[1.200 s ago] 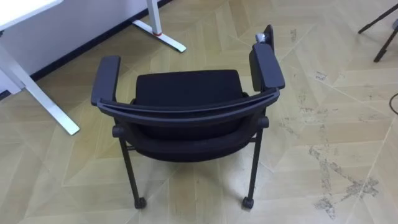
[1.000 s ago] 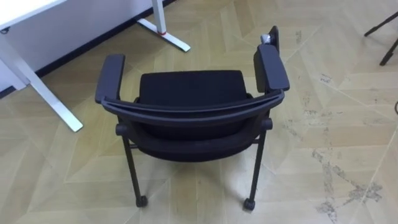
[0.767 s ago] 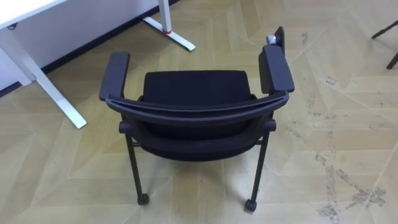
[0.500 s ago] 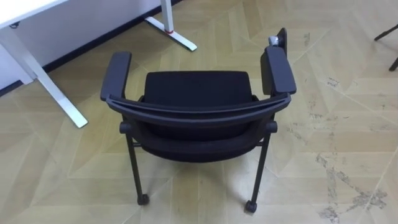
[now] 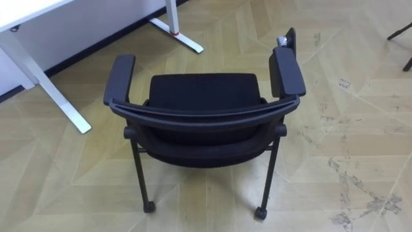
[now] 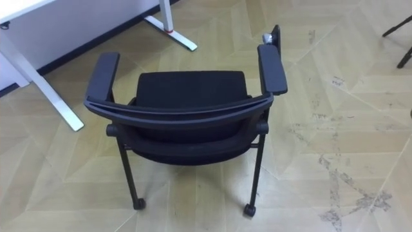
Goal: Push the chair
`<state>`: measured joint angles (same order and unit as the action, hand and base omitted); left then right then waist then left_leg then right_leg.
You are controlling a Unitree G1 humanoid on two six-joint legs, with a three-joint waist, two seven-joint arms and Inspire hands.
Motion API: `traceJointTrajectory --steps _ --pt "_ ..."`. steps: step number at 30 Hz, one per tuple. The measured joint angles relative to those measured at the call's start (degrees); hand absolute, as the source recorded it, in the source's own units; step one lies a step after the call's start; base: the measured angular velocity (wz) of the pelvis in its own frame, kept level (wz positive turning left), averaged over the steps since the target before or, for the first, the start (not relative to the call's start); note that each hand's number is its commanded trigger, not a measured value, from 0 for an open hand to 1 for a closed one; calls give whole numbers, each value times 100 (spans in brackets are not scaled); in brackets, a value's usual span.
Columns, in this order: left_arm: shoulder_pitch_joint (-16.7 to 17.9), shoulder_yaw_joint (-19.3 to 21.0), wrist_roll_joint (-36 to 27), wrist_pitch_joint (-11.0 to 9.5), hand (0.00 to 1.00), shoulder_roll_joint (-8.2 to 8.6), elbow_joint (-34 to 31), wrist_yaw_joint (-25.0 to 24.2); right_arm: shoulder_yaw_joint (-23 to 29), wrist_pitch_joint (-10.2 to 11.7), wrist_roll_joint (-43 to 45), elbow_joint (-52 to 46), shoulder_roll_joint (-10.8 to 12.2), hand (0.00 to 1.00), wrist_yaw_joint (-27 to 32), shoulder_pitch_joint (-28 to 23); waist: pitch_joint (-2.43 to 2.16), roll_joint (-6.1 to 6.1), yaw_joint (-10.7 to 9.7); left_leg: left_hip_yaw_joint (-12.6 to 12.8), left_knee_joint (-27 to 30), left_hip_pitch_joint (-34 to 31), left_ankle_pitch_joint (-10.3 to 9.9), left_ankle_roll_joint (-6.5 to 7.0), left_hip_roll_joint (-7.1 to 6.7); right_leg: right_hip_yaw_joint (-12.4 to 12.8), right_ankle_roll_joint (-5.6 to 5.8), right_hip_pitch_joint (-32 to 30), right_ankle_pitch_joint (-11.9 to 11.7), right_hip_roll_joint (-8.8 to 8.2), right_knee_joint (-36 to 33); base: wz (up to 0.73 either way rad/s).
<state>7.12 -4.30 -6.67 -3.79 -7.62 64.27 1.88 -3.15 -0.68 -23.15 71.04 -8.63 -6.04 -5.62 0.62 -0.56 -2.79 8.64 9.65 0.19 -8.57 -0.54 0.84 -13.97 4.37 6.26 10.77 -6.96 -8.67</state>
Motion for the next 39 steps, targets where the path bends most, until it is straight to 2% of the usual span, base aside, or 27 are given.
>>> traceJointTrajectory --steps 3,5,7,9,10,11,12,15,18,20,25,30,33,37,39 --pt "-23 220 184 1 0 4 27 86 94 9 48 4 -12 0 4 2 4 38 13 9 2 23 -11 -11 9 -11 0 13 0 5 3 -1" --pt "-35 690 586 11 0 -21 38 348 332 9 174 42 -55 0 -11 2 7 94 8 5 11 29 -14 -16 14 -31 0 36 0 13 3 0" --pt "-63 931 883 15 0 -121 33 563 480 11 300 55 -115 0 -15 -11 10 149 -5 1 14 42 -14 -16 14 -40 0 52 0 14 3 2" --pt "-147 1231 1202 48 0 -342 -81 744 773 4 346 62 -197 0 -35 -24 8 235 7 1 14 58 -14 -16 13 -31 0 58 0 13 3 0" --pt "-194 1311 1254 48 0 -411 -86 792 828 4 345 62 -230 0 -43 -24 -2 254 8 5 14 61 -14 -16 13 -31 0 58 0 12 3 0" --pt "-288 1378 1348 46 0 -590 -86 916 912 4 355 65 -298 0 -49 -19 -24 294 5 5 13 72 -14 -16 13 -33 0 67 0 12 4 0" --pt "-336 1426 1381 45 0 -676 -88 965 955 5 360 66 -330 0 -49 -19 -35 311 2 6 13 86 -14 -16 13 -31 0 77 0 12 3 0" --pt "-630 1586 1411 -13 0 -1071 -300 1349 1134 26 589 75 -505 0 -34 -7 -24 385 -10 43 17 138 -13 -16 17 2 0 115 0 11 -2 -6" --pt "-848 1590 1477 -36 0 -1294 -433 1540 1180 66 640 86 -524 0 0 -24 -25 434 -28 42 23 134 -13 -16 18 1 0 123 0 12 -1 -2" --pt "-960 1590 1650 -36 0 -1365 -465 1576 1180 61 664 128 -522 0 -1 -59 -28 476 -38 48 24 143 -13 -15 18 10 -1 128 0 12 -1 0" --pt "-1031 1609 1779 -24 0 -1375 -839 1670 1196 54 683 142 -519 0 62 -150 -46 581 -38 56 16 150 -13 -16 18 36 0 159 0 13 1 -2" --pt "-1093 1616 2336 -38 0 -1377 -1791 1911 1254 63 673 151 -522 0 90 -2 -50 572 -34 55 29 143 -13 -15 20 103 -1 99 0 13 -10 -2" --pt "-1278 1618 2566 -37 0 -1378 -1852 1912 1254 64 673 151 -521 0 70 15 -53 576 -30 56 45 135 -13 -15 21 110 -1 101 0 15 -10 0" --pt "-1281 1522 2847 -20 0 -1376 -2567 1918 1256 56 687 141 -516 0 19 -11 -55 583 -65 22 54 88 -13 -15 20 52 -1 76 0 15 -5 4" --pt "-1280 1443 3257 22 0 -1370 -2997 1917 1223 57 654 128 -518 0 -56 11 -53 575 -116 -9 74 47 -13 -15 20 33 -1 57 0 16 -6 6"
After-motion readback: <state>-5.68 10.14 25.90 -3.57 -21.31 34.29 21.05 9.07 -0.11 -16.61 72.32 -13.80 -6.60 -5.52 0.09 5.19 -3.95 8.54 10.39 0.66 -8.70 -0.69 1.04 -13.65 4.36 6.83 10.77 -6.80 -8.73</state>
